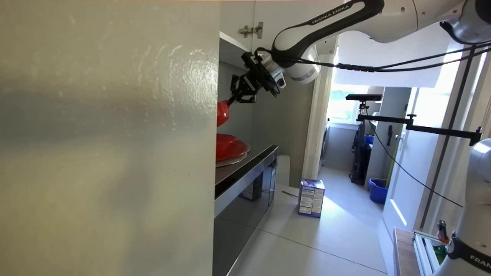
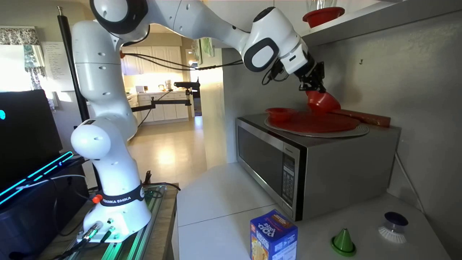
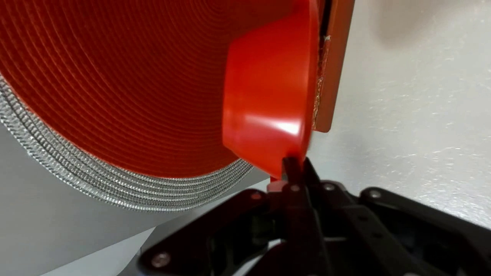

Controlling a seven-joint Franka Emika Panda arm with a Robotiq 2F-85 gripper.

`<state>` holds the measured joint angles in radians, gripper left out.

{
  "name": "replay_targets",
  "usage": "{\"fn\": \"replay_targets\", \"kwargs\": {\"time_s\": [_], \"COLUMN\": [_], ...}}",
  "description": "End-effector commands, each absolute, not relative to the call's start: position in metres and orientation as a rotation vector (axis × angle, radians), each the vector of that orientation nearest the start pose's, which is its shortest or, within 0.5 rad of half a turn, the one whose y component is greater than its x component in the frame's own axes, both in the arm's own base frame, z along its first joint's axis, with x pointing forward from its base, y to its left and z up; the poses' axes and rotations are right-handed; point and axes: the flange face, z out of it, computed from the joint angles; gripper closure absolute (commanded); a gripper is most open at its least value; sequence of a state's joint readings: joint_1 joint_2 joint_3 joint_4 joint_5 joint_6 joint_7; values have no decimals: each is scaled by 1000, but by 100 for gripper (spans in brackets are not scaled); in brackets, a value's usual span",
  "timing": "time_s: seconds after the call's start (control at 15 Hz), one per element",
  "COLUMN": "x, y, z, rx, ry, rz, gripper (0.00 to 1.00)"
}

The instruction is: Pick the red bowl from the top cabinet and put it on top of the microwave

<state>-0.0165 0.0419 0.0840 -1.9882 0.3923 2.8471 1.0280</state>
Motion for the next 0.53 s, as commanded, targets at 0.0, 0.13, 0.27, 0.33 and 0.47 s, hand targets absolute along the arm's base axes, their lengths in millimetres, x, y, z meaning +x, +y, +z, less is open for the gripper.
{"fn": "replay_targets", "kwargs": {"time_s": [0.0,0.13,0.27,0.33,0.47], "x": [631,638,643,646,650], "y": [32,38,41,43,44], "z": [535,531,526,521,513], "rx": [-1901,-1893,-1893,-1892,-1881], "ry": [1462,1461,1462,1459,1448], "rz": [-703,-703,-705,-715,-769], "gripper": [99,99,99,99,99]}}
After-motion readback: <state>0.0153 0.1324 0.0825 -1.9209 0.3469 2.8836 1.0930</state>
